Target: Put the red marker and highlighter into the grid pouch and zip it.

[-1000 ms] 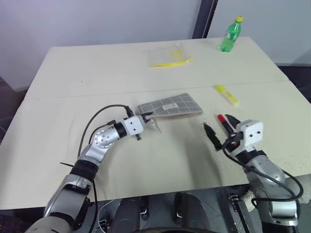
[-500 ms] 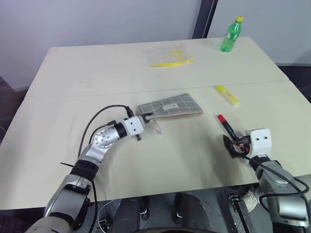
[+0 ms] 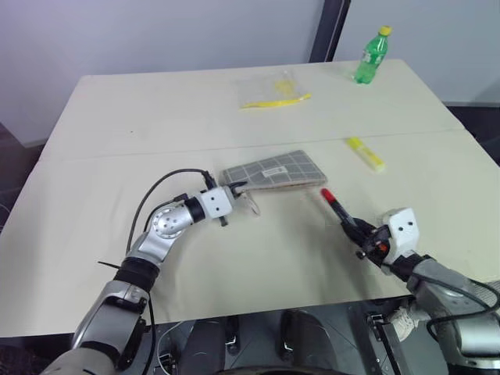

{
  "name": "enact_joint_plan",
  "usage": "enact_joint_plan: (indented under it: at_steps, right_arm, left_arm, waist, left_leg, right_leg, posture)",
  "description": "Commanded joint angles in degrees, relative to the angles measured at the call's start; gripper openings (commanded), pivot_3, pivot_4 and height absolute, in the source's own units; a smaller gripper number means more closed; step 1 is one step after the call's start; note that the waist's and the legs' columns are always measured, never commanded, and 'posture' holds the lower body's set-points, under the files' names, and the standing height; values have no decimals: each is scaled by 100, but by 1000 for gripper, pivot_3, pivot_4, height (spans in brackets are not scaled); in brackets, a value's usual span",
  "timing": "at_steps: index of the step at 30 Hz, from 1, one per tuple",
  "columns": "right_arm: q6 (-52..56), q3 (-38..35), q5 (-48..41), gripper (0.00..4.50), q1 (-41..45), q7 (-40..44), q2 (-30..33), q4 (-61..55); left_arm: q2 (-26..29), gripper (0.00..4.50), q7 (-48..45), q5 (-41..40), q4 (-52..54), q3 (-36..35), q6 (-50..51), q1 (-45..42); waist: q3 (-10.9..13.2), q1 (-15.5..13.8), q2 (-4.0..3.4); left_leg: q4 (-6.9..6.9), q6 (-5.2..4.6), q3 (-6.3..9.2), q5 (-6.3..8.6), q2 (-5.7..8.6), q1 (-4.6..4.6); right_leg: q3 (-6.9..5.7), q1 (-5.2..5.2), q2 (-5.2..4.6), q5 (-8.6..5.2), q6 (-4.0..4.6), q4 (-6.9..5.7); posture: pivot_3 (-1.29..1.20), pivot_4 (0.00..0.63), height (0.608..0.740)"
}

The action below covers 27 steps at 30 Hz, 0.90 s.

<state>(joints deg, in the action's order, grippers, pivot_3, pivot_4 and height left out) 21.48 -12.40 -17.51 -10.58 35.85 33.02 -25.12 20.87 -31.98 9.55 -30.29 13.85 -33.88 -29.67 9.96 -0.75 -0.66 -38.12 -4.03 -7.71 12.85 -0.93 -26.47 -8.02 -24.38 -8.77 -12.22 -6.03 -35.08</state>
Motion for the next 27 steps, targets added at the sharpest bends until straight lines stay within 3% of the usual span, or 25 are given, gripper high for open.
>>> enact_joint_plan:
  at_steps: [1,16,27]
  right_arm:
    - [-223,100,178,448,233,44,136,-20]
    - [-611,628,797,448,1177,211,436,809]
    - [-1828,2067,2301,448,2574,727,1034,1225]
  left_arm:
    - [-39,0,33,14,92,4,-62,-86]
    - [-138,0,-86,114,305,133,52,-139]
    - [-50,0,-429,199,483,339,70,-511]
  waist:
    - [0,0,0]
    - [1,2,1]
    - [3,2,2]
  left_leg:
    - [0,0,0,0,0,0]
    - [-1,0,-1,-1,1,-2]
    - [-2,0,-2,-1,0,-4]
  right_leg:
    - [0,-1,0,0,0,0]
    - [0,0,-1,6,-9,-3]
    - [-1,-7,-1,4,-5,-3]
  posture:
    - [0,150,740]
    - [0,150,740]
    - [0,150,740]
